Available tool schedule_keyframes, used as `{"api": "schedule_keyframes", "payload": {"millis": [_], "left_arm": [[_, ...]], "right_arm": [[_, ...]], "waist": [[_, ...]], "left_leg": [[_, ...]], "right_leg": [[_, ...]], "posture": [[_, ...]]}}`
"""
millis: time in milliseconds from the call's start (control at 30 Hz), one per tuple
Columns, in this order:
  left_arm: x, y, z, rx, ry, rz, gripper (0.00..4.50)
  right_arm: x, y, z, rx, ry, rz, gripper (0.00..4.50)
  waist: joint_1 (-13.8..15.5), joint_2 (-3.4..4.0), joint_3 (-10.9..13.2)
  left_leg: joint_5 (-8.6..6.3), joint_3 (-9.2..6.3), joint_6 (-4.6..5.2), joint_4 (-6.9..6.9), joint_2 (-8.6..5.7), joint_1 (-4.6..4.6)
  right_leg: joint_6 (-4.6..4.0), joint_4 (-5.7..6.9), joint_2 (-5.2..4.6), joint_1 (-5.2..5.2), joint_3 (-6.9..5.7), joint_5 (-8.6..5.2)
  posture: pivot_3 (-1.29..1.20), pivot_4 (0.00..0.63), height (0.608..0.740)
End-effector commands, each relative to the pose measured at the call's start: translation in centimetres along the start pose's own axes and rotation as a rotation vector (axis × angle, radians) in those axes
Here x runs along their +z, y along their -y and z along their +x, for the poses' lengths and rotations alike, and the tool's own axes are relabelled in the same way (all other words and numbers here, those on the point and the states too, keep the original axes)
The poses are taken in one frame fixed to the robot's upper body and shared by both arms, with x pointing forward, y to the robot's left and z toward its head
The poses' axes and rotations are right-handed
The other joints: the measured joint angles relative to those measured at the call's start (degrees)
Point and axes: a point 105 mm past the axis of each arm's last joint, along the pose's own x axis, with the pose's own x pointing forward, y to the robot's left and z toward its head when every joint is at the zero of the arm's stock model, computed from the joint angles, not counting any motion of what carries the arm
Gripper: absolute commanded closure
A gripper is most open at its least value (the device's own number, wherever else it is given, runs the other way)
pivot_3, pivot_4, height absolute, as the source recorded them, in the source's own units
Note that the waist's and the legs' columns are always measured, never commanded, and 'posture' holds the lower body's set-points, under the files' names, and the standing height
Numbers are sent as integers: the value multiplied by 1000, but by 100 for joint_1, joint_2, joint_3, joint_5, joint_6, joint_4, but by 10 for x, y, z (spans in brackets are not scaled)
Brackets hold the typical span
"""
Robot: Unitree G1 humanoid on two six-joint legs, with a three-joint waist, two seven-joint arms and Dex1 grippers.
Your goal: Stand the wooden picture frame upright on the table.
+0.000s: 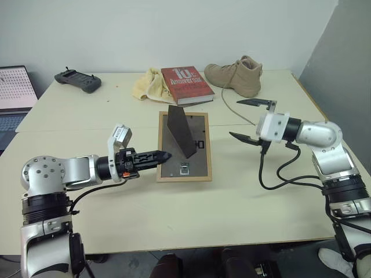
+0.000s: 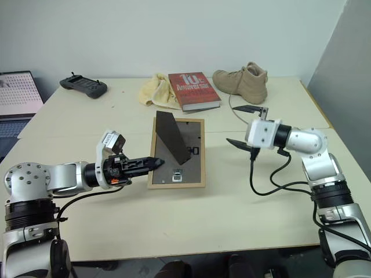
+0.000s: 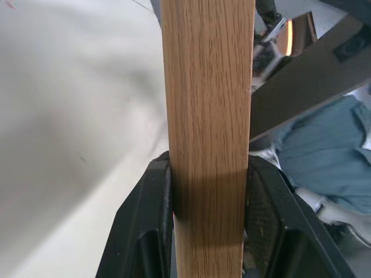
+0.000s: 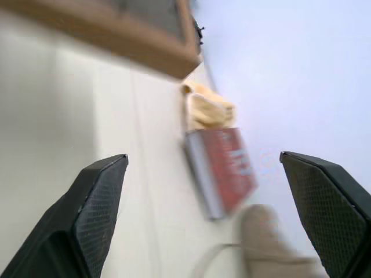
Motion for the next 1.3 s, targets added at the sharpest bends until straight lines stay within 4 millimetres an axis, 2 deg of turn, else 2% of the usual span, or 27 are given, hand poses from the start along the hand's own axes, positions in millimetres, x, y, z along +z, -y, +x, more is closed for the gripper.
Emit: {"api": "schedule_keyframes", "payload": {"millis": [33,100,300,433,467,533,600,633,833,967,1033,1067,1100,1133,1233,1300], "left_arm": [[-1,18,2,-85,-17,1,3182],[-4,21,5,-96,-24,-1,3182],[-11,24,12,-92,-16,-18,3182],[-14,24,13,-83,-19,-10,3182],[-15,24,13,-81,-18,-9,3182],[-17,23,13,-75,-15,-8,3182],[-17,23,13,-72,-10,-7,3182],[-17,23,13,-70,-7,-5,3182],[-18,24,16,-77,-4,2,3182],[-18,23,17,-67,3,7,3182],[-12,20,17,-48,49,14,2503],[-9,19,17,-33,69,16,2463],[-7,17,16,-23,81,17,2134],[-1,17,13,-4,115,30,1997],[35,21,-10,63,310,84,1436],[49,31,-26,120,414,159,1015]], "right_arm": [[21,-5,10,-24,159,-223,33],[27,-10,17,-46,204,-243,33],[45,-1,41,-134,305,-308,33],[50,3,45,-166,341,-320,33],[51,2,45,-160,348,-322,318],[51,-1,44,-150,362,-316,600],[52,-3,42,-149,371,-314,1161],[52,-4,41,-142,370,-318,1266],[51,-5,41,-142,370,-317,2753],[50,-3,41,-145,366,-321,2974],[47,-5,40,-138,355,-301,2991],[45,-5,40,-140,348,-284,3003],[44,-5,39,-141,345,-272,3143],[42,-6,39,-139,342,-229,3193],[34,-4,40,-162,298,-45,3195],[29,-4,46,-139,258,138,3196]], "waist": [[-7,0,0],[-9,0,0],[-1,0,0],[16,-1,0],[18,-1,0],[16,-1,0],[14,-1,0],[10,-1,0],[-2,-1,0],[-2,-1,0],[0,-1,0],[1,-2,-1],[2,-2,-1],[2,-2,-1],[-4,-4,0],[-10,-6,2]], "left_leg": [[1,1,-3,0,0,0],[5,1,-9,2,0,2],[11,0,-19,1,0,7],[11,-2,-19,4,-3,6],[11,-2,-19,4,-4,6],[11,-2,-19,4,-5,7],[11,-2,-18,4,-6,7],[11,-2,-18,4,-6,6],[11,-1,-18,3,-5,8],[11,-1,-18,3,-5,8],[11,-2,-18,3,-5,7],[11,-2,-18,3,-5,7],[11,-2,-18,4,-5,8],[11,0,-18,3,-5,8],[11,2,-17,4,-2,8],[11,3,-17,4,5,8]], "right_leg": [[0,3,2,-3,2,0],[-1,8,3,-4,6,0],[-3,14,4,-4,13,-1],[-3,10,5,-1,11,-1],[-3,10,4,0,11,-1],[-3,9,4,0,12,-1],[-3,10,4,0,12,-1],[-3,10,4,0,12,-1],[-4,12,5,0,13,-1],[-3,12,5,0,12,-1],[-3,13,5,0,12,-1],[-3,12,5,1,11,-1],[-3,11,5,2,11,-1],[-3,11,5,2,13,-1],[-4,11,5,3,12,-1],[-4,7,5,8,5,-1]], "posture": [[0,150,740],[0,150,740],[0,150,740],[0,150,740],[0,150,740],[0,150,740],[0,150,740],[0,150,740],[0,150,740],[0,150,740],[0,150,740],[0,150,740],[0,150,740],[0,150,740],[0,150,740],[0,150,740]]}}
